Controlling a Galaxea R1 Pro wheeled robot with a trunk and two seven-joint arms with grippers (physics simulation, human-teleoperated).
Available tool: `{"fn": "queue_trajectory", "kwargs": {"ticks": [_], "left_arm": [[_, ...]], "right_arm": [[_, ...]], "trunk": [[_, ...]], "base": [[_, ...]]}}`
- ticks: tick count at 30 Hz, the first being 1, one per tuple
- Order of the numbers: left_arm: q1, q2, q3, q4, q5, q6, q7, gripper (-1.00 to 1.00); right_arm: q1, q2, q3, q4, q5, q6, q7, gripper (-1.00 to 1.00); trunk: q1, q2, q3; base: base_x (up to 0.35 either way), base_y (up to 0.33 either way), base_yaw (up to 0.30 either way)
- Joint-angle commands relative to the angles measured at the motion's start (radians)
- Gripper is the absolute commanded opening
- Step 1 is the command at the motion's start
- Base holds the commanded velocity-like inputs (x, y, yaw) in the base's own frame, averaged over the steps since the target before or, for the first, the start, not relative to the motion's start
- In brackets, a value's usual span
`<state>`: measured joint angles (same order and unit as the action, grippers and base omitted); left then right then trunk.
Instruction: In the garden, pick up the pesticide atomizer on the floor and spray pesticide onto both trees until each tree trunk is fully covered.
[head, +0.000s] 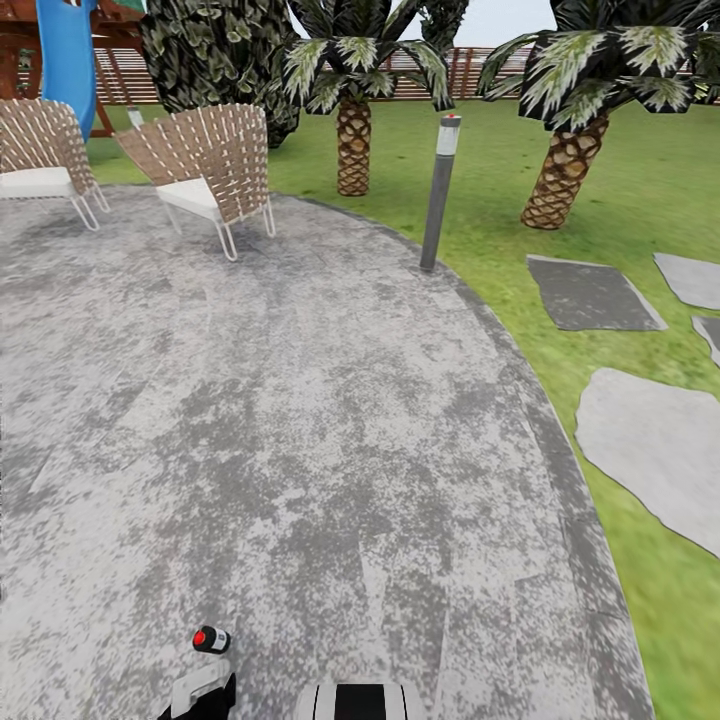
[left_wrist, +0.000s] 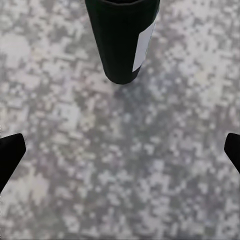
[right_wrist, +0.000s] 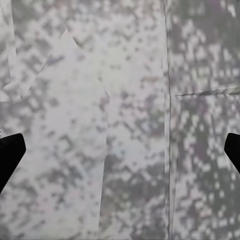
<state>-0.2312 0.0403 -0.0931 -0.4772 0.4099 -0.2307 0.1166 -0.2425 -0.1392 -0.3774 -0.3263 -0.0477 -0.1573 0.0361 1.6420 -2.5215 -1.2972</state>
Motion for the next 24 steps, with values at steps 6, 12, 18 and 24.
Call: {"fn": "queue_trajectory", "kwargs": {"ticks": [6, 12, 18, 24], "left_arm": [[0.0, 0.001, -0.009, 0.0, 0.007, -0.004, 0.008, 1.0], [0.0, 0.001, -0.009, 0.0, 0.007, -0.004, 0.008, 1.0], [0.0, 0.001, -0.009, 0.0, 0.006, -0.004, 0.008, 1.0], [0.0, 0.001, -0.008, 0.0, 0.006, -0.004, 0.008, 1.0]], "right_arm": [[0.0, 0.0, -0.003, 0.001, -0.006, -0.004, 0.004, 1.0], [0.0, 0.0, -0.004, 0.001, -0.007, -0.005, 0.004, 1.0], [0.0, 0.0, -0.004, 0.002, -0.007, -0.005, 0.004, 1.0], [0.0, 0.0, -0.005, 0.003, -0.007, -0.005, 0.004, 1.0]], "trunk": [[0.0, 0.0, -0.001], [0.0, 0.0, -0.001], [0.0, 0.0, -0.001], [0.0, 0.0, -0.001]], "base": [[0.0, 0.0, 0.024], [0.0, 0.0, 0.004], [0.134, 0.0, 0.001], [0.088, 0.0, 0.0]]}}
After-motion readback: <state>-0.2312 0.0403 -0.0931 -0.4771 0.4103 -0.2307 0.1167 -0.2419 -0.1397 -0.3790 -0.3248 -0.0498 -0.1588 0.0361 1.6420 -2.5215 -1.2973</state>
